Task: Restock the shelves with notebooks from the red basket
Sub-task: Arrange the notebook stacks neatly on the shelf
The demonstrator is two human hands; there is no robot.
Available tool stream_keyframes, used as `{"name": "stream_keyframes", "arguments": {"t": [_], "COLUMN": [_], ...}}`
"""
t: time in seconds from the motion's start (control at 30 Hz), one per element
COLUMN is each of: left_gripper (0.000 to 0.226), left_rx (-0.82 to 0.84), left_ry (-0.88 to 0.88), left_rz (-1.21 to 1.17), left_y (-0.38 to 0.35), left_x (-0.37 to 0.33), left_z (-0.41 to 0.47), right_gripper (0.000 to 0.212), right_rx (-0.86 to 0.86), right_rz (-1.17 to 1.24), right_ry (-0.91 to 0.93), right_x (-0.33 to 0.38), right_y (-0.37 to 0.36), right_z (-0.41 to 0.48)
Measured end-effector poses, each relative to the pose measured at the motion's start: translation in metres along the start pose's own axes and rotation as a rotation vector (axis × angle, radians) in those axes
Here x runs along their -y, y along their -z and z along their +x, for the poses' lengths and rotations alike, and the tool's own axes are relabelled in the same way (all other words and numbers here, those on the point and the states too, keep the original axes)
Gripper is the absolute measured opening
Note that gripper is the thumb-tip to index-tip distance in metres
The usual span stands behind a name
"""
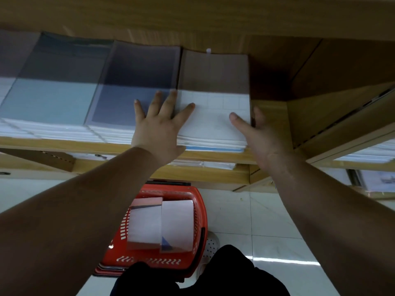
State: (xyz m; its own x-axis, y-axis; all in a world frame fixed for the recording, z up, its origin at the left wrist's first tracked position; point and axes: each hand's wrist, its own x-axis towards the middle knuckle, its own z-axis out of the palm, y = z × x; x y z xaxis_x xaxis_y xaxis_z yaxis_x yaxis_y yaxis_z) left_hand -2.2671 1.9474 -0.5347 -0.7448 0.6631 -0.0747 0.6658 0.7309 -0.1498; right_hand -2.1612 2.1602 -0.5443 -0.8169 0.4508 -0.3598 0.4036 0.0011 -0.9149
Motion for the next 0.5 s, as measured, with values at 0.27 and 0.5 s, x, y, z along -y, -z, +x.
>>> {"name": "stream_keyframes", "arguments": {"t": [0.27,0.5], "left_gripper": [0.105,0.101], "left_rx": [-0.112,-0.091], "left_ry": [-0.108,-0.122], "left_rz": [0.046,0.049], "left_y": [-0.022,-0.028], "left_x": [0.008,0.010], "left_z": [0.004,0.008], "right_gripper": [0.132,0.121], "right_rx": [-0.093,-0.170], "right_rz": [-0.433,-0.625], "right_ry": [0.210,0.191], "right_x": [-0.036,-0.034], "right_y": [-0.002,-0.006], "right_z": [-0.011,-0.002]}}
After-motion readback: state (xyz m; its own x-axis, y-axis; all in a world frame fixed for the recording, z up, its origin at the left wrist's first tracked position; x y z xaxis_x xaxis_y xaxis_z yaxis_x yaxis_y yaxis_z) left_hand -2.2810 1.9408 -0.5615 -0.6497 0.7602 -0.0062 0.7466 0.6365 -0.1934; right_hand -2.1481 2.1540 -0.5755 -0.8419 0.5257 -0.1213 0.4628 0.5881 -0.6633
